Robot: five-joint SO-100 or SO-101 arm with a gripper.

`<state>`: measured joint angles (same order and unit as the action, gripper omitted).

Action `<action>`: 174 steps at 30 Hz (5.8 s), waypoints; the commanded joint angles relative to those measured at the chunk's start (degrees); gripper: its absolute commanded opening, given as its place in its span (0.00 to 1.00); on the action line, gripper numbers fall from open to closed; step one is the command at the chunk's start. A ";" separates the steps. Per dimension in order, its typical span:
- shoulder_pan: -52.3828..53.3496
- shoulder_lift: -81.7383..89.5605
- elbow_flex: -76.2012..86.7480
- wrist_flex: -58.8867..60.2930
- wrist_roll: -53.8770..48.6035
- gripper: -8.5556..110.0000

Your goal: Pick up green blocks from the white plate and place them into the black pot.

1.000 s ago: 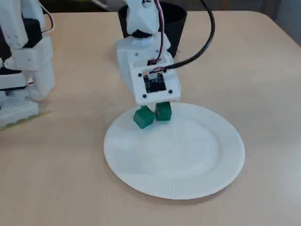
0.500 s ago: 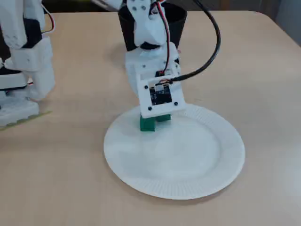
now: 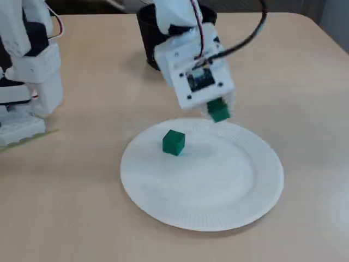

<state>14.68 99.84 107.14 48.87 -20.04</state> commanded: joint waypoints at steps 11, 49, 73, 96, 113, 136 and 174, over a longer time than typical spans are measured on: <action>-37.18 21.97 5.45 -26.81 14.15 0.05; -46.58 32.43 30.50 -30.32 18.02 0.05; 7.21 13.54 10.28 12.04 -1.23 0.05; 8.17 1.67 5.89 14.06 15.03 0.33; 8.09 -14.50 -4.22 14.24 15.73 0.31; -1.23 6.24 -13.18 -14.77 9.49 0.05; -54.05 28.65 32.87 -34.28 21.71 0.30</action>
<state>-38.67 128.58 140.27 14.06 2.81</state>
